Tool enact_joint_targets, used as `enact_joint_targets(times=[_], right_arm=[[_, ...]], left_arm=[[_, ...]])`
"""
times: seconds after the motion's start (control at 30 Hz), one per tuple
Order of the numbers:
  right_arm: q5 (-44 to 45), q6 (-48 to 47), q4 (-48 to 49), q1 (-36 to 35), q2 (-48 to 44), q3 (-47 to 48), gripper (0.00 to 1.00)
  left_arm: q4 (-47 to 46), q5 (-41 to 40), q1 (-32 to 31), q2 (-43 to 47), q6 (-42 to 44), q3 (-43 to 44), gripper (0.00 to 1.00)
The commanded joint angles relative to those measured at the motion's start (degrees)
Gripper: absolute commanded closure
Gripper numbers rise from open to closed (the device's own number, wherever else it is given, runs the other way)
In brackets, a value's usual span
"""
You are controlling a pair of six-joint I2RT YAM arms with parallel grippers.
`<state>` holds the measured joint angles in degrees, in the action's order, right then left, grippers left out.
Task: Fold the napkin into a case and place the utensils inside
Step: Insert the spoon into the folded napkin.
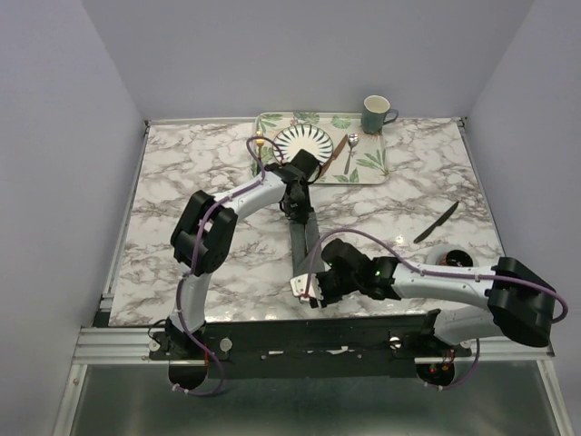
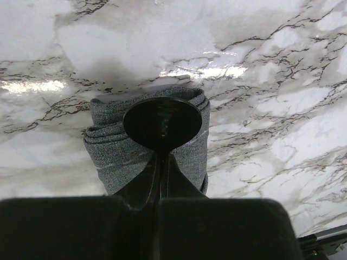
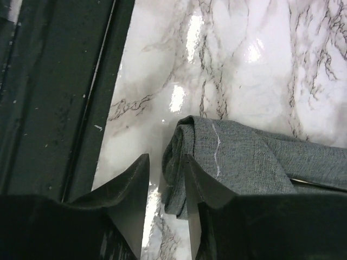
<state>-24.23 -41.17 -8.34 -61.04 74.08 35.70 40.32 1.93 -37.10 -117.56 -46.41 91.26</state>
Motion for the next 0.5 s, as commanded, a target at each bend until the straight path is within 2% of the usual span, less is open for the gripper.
enact_joint_targets(times=[0.0, 0.3, 0.47], right_arm=[[7.3, -2.2, 7.2, -2.2, 3.3, -1.4, 0.62], [12.8, -3.0, 10.8, -3.1, 8.7, -0.4, 0.69], [13.9, -2.7, 11.5, -3.1, 9.5, -0.1, 0.7]], left_arm=[[-1.0, -0.4, -0.3, 3.2, -0.4, -1.5, 1.0], [-0.4, 0.6, -0.3, 4.8, -0.9, -2.8, 1.0], [0.3, 1.4, -0.3, 6.1, -1.4, -3.8, 1.0]])
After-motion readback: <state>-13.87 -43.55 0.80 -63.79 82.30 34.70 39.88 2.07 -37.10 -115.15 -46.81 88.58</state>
